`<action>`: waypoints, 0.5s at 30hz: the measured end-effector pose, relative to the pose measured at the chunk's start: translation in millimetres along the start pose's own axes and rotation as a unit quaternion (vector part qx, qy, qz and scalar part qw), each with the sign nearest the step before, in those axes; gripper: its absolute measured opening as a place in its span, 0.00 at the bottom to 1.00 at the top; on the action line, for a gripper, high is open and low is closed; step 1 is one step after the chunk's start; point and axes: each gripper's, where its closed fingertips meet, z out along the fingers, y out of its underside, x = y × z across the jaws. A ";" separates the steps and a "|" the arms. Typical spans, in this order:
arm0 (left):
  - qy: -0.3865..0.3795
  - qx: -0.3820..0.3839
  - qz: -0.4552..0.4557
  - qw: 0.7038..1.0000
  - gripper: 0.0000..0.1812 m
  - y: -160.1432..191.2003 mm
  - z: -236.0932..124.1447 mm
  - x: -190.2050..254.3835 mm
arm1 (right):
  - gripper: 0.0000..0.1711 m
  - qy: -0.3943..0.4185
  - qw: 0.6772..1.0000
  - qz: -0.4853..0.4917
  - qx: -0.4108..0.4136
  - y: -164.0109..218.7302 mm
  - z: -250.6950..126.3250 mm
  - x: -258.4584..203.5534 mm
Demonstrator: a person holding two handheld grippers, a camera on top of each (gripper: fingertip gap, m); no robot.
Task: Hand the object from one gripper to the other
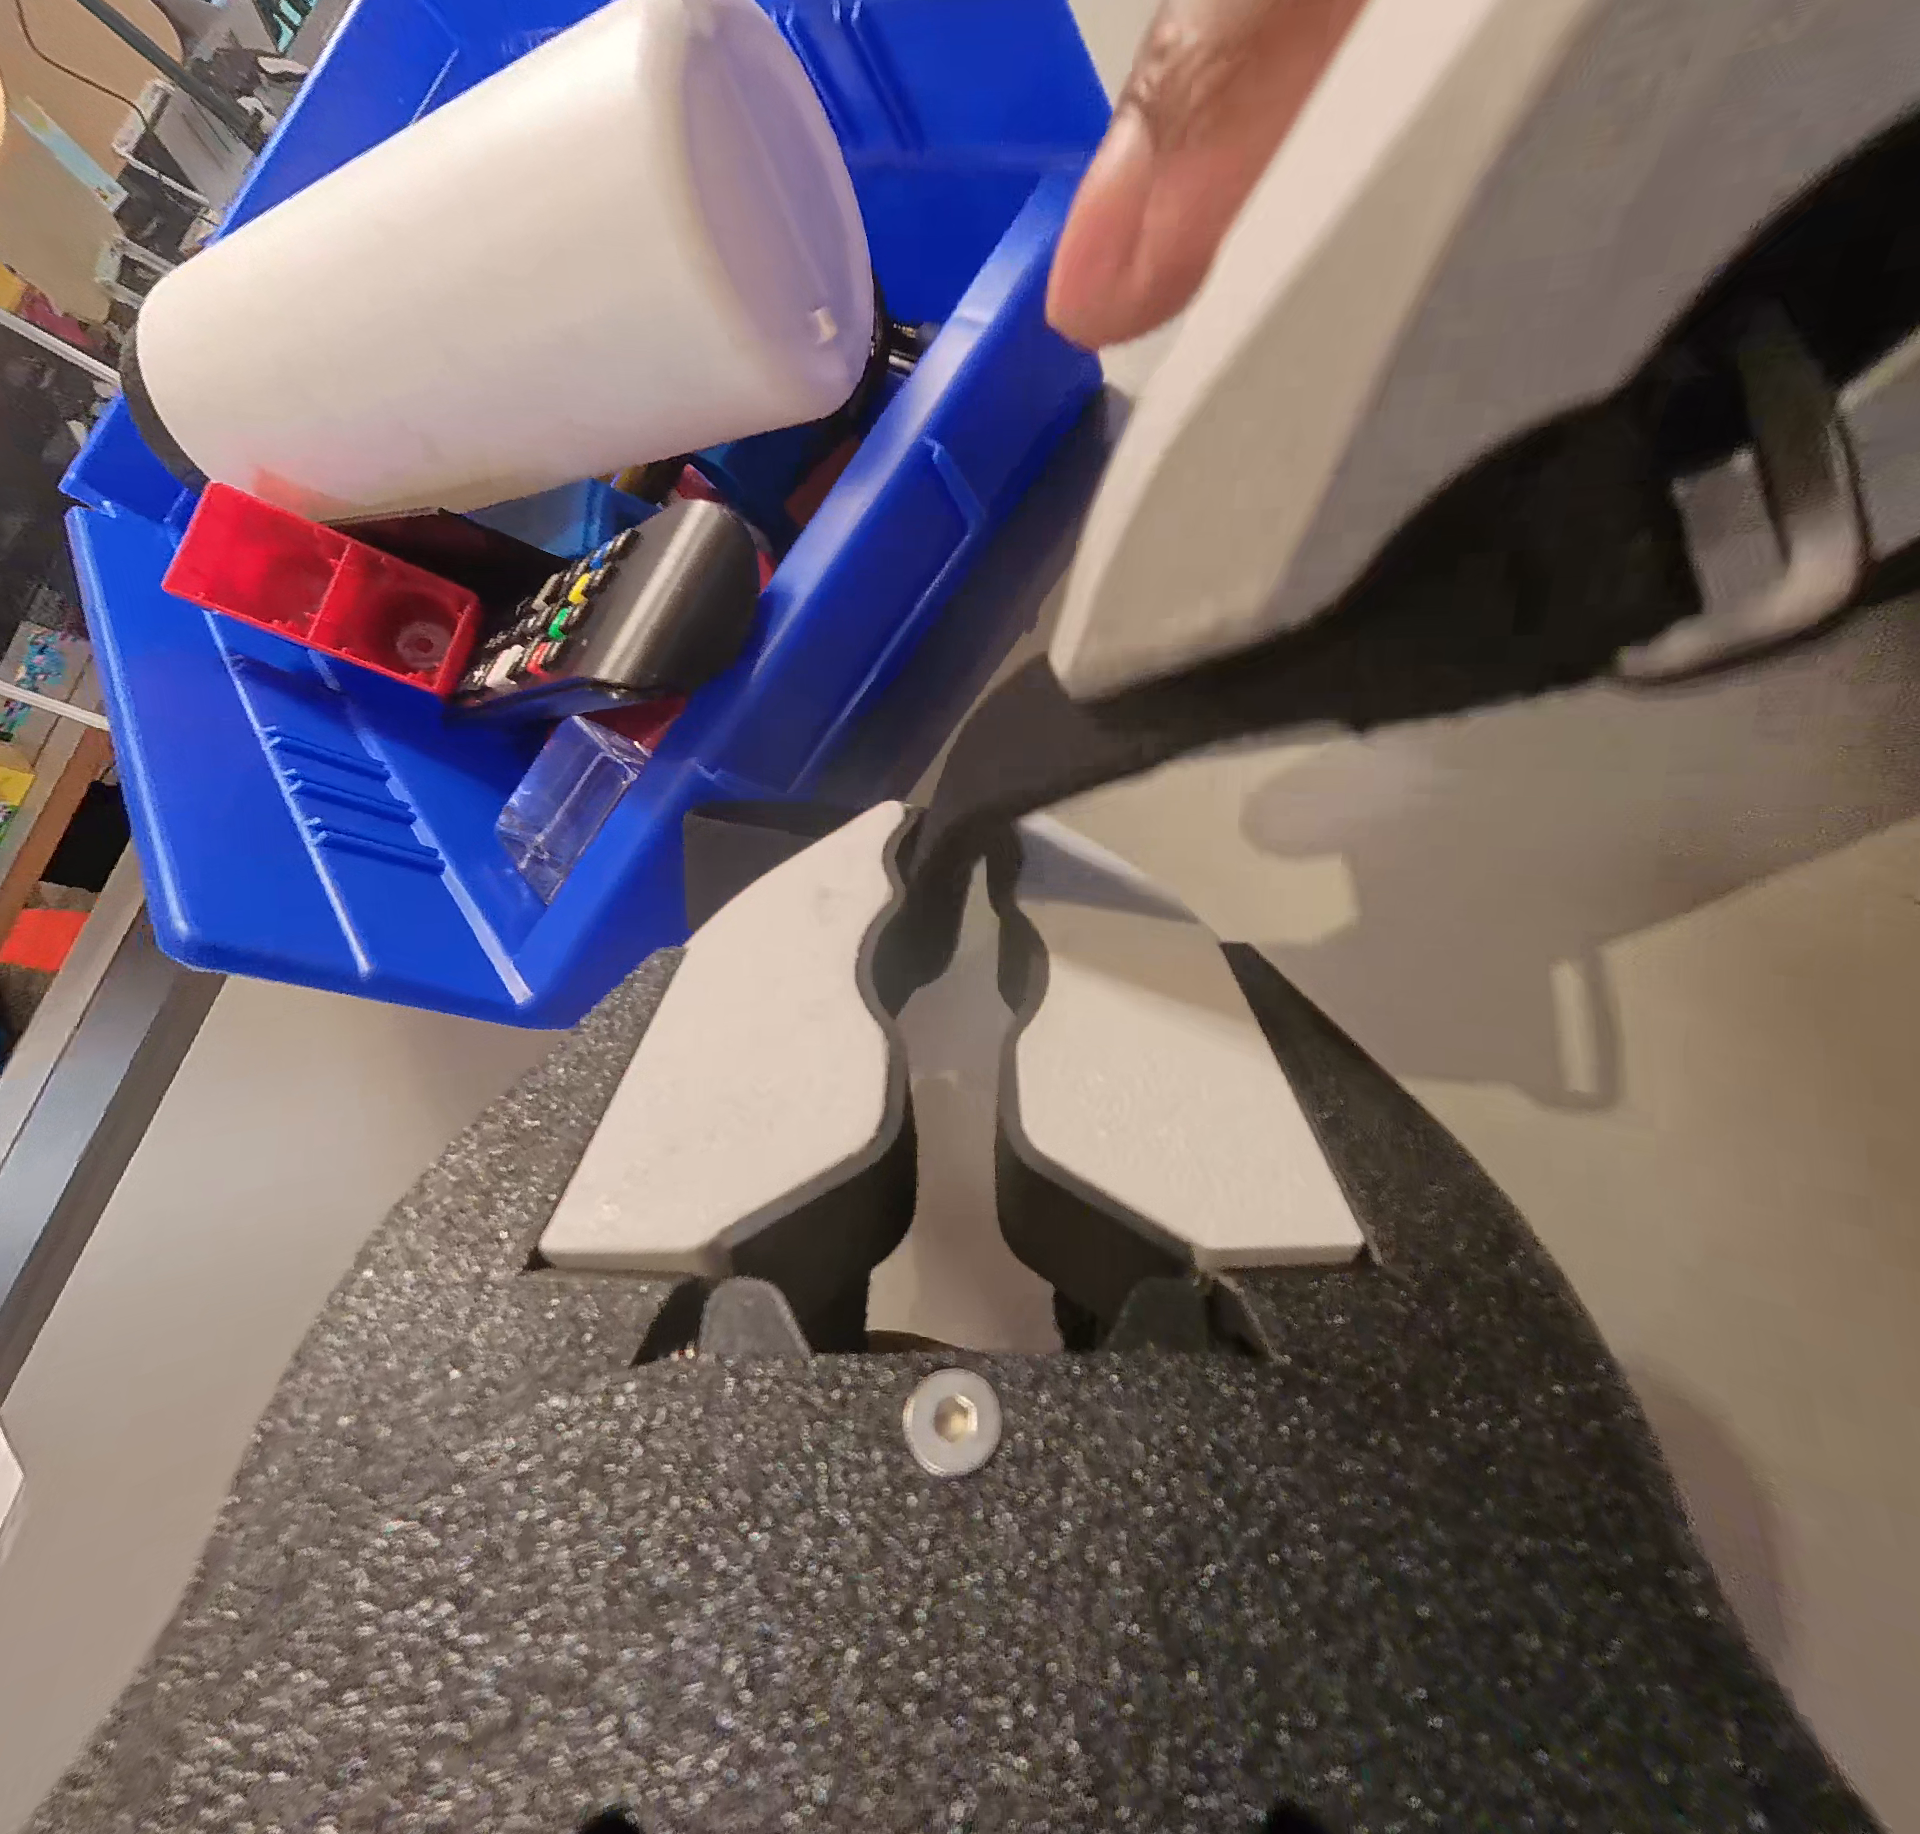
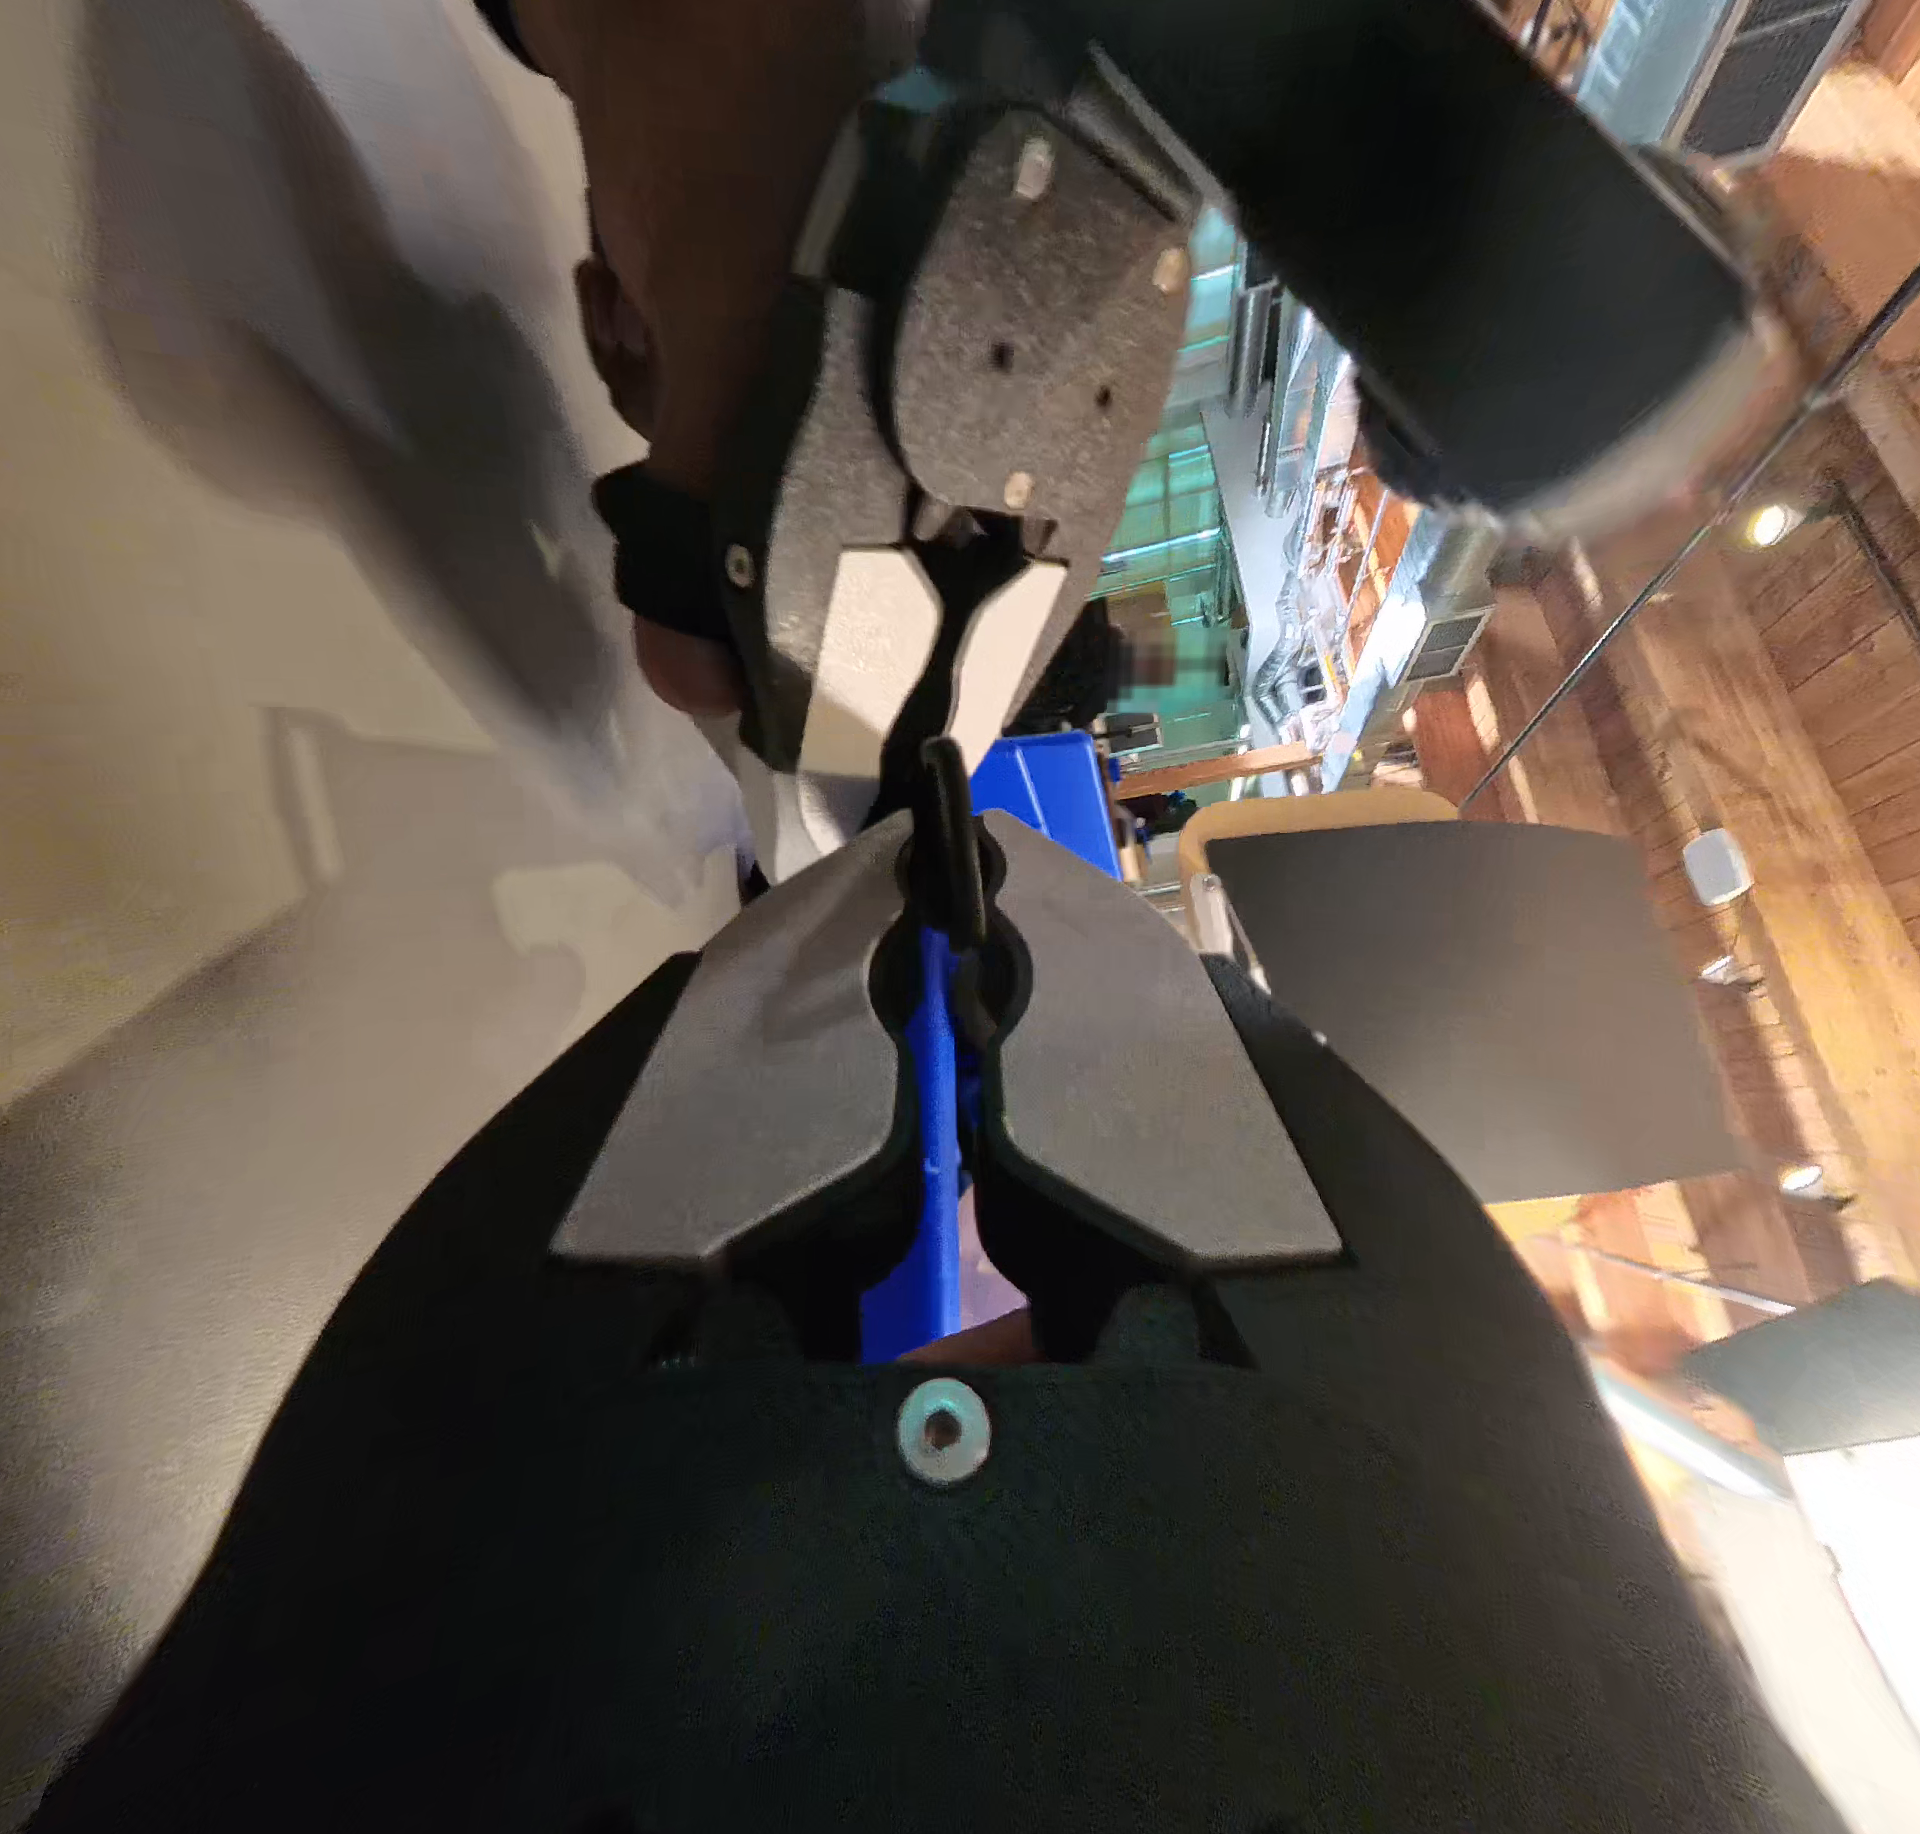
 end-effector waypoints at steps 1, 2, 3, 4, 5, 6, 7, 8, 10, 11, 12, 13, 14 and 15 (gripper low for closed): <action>0.009 0.012 -0.004 1.000 0.09 -3.2 -1.3 0.9 | 0.02 -0.004 0.999 0.039 0.005 2.4 -1.7 4.6; 0.022 0.031 -0.010 0.999 0.13 -8.9 -3.7 2.3 | 0.02 -0.008 0.996 0.090 0.011 5.4 -3.9 10.8; 0.034 0.052 -0.022 0.998 0.17 -14.6 -6.9 2.3 | 0.02 -0.010 0.988 0.150 0.020 9.4 -6.5 18.7; 0.045 0.071 -0.040 0.996 0.21 -20.0 -10.2 0.7 | 0.02 -0.011 0.976 0.216 0.028 14.6 -9.1 28.3; 0.055 0.090 -0.061 0.992 0.24 -25.6 -13.9 -1.6 | 0.02 -0.008 0.959 0.282 0.035 21.3 -11.6 38.7; 0.062 0.107 -0.085 0.989 0.25 -30.0 -17.3 -5.2 | 0.02 -0.003 0.939 0.341 0.041 28.8 -14.0 48.7; 0.069 0.121 -0.112 0.984 0.25 -33.3 -20.2 -9.3 | 0.02 0.005 0.920 0.389 0.047 36.3 -16.4 57.7; 0.080 0.129 -0.138 0.979 0.27 -35.0 -22.0 -11.9 | 0.02 0.016 0.901 0.429 0.054 43.1 -18.9 65.1; 0.099 0.143 -0.180 0.968 0.31 -37.0 -23.7 -15.5 | 0.02 0.022 0.870 0.487 0.071 51.0 -22.9 73.4; 0.102 0.152 -0.198 0.963 0.33 -38.1 -24.1 -18.2 | 0.02 0.021 0.858 0.507 0.081 52.5 -24.3 75.8; 0.104 0.161 -0.211 0.958 0.34 -39.5 -24.8 -20.7 | 0.03 0.019 0.847 0.523 0.089 53.2 -25.4 77.6; 0.108 0.170 -0.222 0.954 0.35 -40.8 -25.5 -22.1 | 0.02 0.017 0.839 0.536 0.094 53.8 -26.0 78.7; 0.112 0.173 -0.231 0.951 0.35 -41.1 -25.8 -22.9 | 0.02 0.014 0.831 0.548 0.099 54.2 -26.5 79.7; 0.116 0.173 -0.235 0.949 0.35 -40.7 -25.5 -22.7 | 0.02 0.011 0.822 0.560 0.105 54.0 -27.1 80.7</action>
